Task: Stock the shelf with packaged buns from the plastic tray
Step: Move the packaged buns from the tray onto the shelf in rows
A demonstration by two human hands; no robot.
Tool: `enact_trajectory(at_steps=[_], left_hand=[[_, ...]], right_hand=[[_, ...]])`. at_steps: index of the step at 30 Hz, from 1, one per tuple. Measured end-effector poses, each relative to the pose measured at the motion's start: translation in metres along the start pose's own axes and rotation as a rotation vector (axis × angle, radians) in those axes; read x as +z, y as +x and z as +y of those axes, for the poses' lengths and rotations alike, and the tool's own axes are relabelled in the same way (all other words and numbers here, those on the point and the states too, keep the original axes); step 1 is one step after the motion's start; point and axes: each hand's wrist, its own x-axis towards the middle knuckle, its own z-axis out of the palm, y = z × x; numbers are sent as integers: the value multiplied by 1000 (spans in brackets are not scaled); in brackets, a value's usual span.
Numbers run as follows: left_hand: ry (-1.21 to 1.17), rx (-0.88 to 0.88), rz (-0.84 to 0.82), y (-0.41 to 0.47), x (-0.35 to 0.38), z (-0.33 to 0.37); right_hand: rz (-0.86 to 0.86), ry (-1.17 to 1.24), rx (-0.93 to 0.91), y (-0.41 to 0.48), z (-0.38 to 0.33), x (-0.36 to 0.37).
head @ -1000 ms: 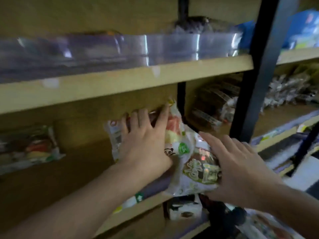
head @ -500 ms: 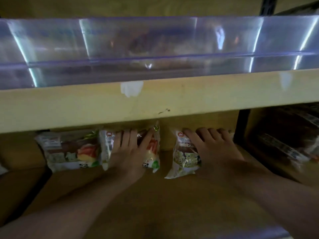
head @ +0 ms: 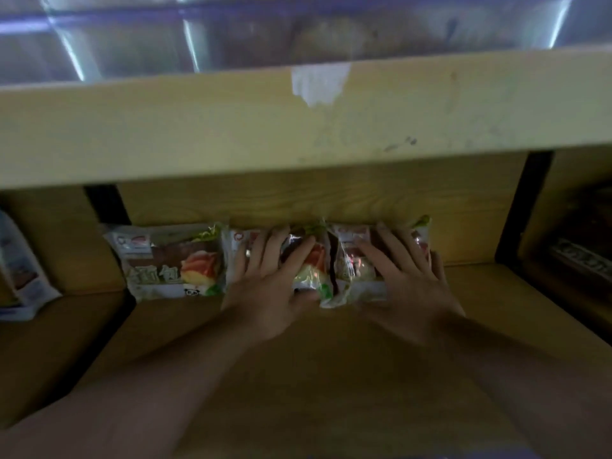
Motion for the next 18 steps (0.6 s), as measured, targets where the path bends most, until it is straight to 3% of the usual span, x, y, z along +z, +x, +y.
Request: enact_trajectory(at_steps=[7,15,18], left_hand=[[33,-73,-61,-17,7,11],[24,-85,-95,-13,6,15],[-15,-80,-57,-13,-3,31]], right_hand=[[8,-109,35,-5,-3,14],[-208,-67,74,5,-6,-6],[-129,-21,98,-9,-5,-17]])
